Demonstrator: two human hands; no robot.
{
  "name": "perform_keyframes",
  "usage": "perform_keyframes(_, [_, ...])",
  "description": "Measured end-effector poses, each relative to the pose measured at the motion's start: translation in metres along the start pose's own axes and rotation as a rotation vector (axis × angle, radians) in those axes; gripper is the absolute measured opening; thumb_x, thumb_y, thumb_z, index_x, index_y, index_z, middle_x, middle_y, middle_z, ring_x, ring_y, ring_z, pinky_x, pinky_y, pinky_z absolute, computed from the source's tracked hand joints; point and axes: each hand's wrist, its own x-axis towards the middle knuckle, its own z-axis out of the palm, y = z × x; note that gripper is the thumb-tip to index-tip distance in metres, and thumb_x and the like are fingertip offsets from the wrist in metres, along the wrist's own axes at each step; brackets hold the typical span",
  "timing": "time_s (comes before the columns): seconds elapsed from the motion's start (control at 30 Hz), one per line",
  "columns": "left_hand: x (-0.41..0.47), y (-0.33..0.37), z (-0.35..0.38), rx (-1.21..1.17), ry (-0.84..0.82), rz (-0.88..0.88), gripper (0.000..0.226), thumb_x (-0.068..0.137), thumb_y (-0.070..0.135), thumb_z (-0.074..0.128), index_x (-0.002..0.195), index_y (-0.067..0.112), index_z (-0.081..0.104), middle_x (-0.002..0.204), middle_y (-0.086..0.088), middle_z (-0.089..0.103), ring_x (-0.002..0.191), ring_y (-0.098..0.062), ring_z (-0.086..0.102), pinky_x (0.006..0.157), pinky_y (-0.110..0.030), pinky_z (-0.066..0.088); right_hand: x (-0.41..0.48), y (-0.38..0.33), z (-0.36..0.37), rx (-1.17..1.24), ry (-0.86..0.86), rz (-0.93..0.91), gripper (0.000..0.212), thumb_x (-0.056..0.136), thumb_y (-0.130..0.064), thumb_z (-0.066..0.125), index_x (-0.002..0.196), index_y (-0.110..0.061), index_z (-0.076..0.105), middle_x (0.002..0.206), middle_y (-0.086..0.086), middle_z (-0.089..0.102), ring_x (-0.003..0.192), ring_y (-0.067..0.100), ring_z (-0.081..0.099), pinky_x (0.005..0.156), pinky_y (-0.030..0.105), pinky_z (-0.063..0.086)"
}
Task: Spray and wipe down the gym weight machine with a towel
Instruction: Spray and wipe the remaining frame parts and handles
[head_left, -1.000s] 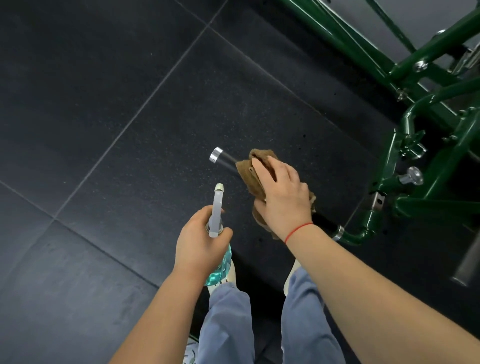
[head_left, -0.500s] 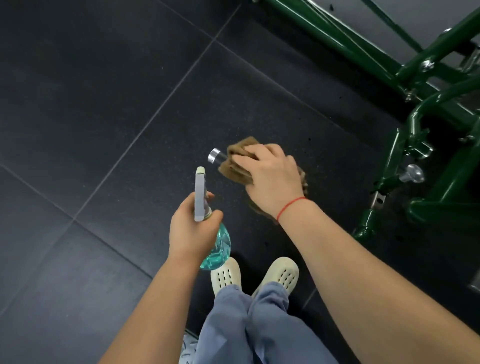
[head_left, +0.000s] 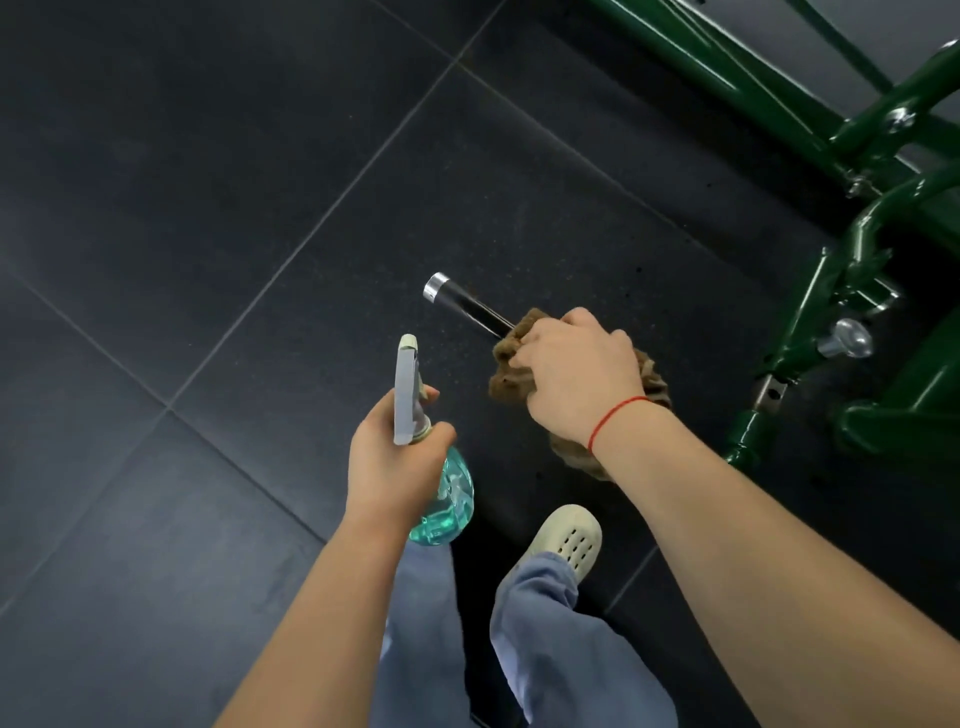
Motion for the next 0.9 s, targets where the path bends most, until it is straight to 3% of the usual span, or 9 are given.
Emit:
perform_keyframes(0.13, [0.032, -0.009, 0.006, -0.037, -0.007, 0.068, 0.031, 0.082, 0.003, 0.070, 0.098, 0.029, 0.068, 0.093, 0.005, 0.065, 0.078, -0.013, 0.058, 0.077, -0.036, 0.050, 0.017, 0.004, -0.002, 0.130, 0.189, -0.068, 0.039, 0.090, -0.030, 0.065, 0.128, -0.034, 0.063, 0.130, -0.008, 0.056, 0.122, 0.023, 0.045, 0.098, 0.049, 0.046])
perform_keyframes(0.23, [0.066, -0.016, 0.009, -0.105, -0.022, 0.105, 0.023, 0.082, 0.000, 0.071, 0.093, 0.019, 0.065, 0.081, -0.001, 0.059, 0.067, -0.013, 0.052, 0.067, -0.034, 0.047, 0.038, -0.008, 0.008, 0.114, 0.384, -0.274, 0.044, 0.081, -0.022, 0.070, 0.125, -0.027, 0.069, 0.132, -0.005, 0.061, 0.123, 0.028, 0.049, 0.087, 0.051, 0.049])
perform_keyframes(0.37, [0.114, -0.020, 0.002, -0.149, -0.004, 0.157, 0.020, 0.080, -0.005, 0.071, 0.082, 0.008, 0.056, 0.070, -0.010, 0.047, 0.066, -0.020, 0.046, 0.061, -0.033, 0.039, 0.068, -0.032, 0.019, -0.131, 0.395, -0.368, 0.050, 0.090, -0.025, 0.061, 0.140, -0.030, 0.055, 0.151, -0.009, 0.044, 0.136, 0.027, 0.037, 0.097, 0.048, 0.041])
perform_keyframes(0.53, [0.154, -0.016, -0.014, -0.056, -0.187, 0.334, 0.018, 0.074, -0.001, 0.076, 0.079, 0.016, 0.071, 0.070, -0.016, 0.057, 0.069, -0.019, 0.053, 0.064, -0.032, 0.047, 0.073, -0.027, 0.038, -0.100, 0.348, -0.322, 0.064, 0.091, -0.035, 0.062, 0.149, -0.041, 0.036, 0.165, -0.011, 0.012, 0.146, 0.030, 0.020, 0.103, 0.056, 0.037])
perform_keyframes(0.6, [0.164, -0.009, -0.013, -0.036, -0.226, 0.366, 0.022, 0.064, 0.012, 0.070, 0.082, 0.001, 0.069, 0.073, -0.012, 0.056, 0.070, -0.021, 0.052, 0.067, -0.037, 0.046, 0.071, -0.023, 0.040, -0.119, 0.334, -0.312, 0.063, 0.091, -0.037, 0.058, 0.149, -0.043, 0.033, 0.164, -0.011, 0.010, 0.138, 0.029, 0.030, 0.099, 0.050, 0.043])
perform_keyframes(0.67, [0.170, -0.001, -0.012, -0.057, -0.284, 0.407, 0.027, 0.062, 0.013, 0.066, 0.086, 0.007, 0.073, 0.081, -0.010, 0.068, 0.074, -0.022, 0.063, 0.072, -0.038, 0.052, 0.073, -0.017, 0.034, -0.116, 0.338, -0.361, 0.057, 0.086, -0.037, 0.056, 0.142, -0.041, 0.046, 0.156, -0.011, 0.029, 0.120, 0.022, 0.045, 0.092, 0.041, 0.049])
perform_keyframes(0.77, [0.173, 0.004, -0.015, -0.059, -0.343, 0.503, 0.028, 0.065, 0.007, 0.069, 0.088, 0.018, 0.077, 0.087, -0.011, 0.077, 0.081, -0.020, 0.074, 0.068, -0.029, 0.058, 0.076, -0.001, 0.008, 0.080, 0.254, -0.418, 0.043, 0.073, -0.036, 0.053, 0.112, -0.039, 0.070, 0.118, -0.014, 0.065, 0.101, 0.012, 0.062, 0.086, 0.036, 0.053])
perform_keyframes(0.83, [0.168, 0.003, -0.014, -0.060, -0.346, 0.533, 0.025, 0.076, -0.005, 0.070, 0.092, 0.014, 0.076, 0.085, -0.013, 0.077, 0.076, -0.018, 0.076, 0.061, -0.021, 0.057, 0.076, 0.012, -0.010, 0.228, 0.204, -0.295, 0.033, 0.073, -0.032, 0.058, 0.101, -0.035, 0.075, 0.095, -0.010, 0.072, 0.089, 0.009, 0.066, 0.081, 0.034, 0.055])
perform_keyframes(0.9, [0.165, 0.001, -0.013, -0.062, -0.338, 0.558, 0.027, 0.082, -0.011, 0.063, 0.092, 0.012, 0.075, 0.085, -0.012, 0.076, 0.076, -0.020, 0.076, 0.062, -0.023, 0.059, 0.082, 0.018, -0.018, 0.326, 0.281, -0.186, 0.021, 0.072, -0.028, 0.063, 0.090, -0.027, 0.074, 0.077, -0.007, 0.069, 0.078, 0.011, 0.065, 0.071, 0.031, 0.054])
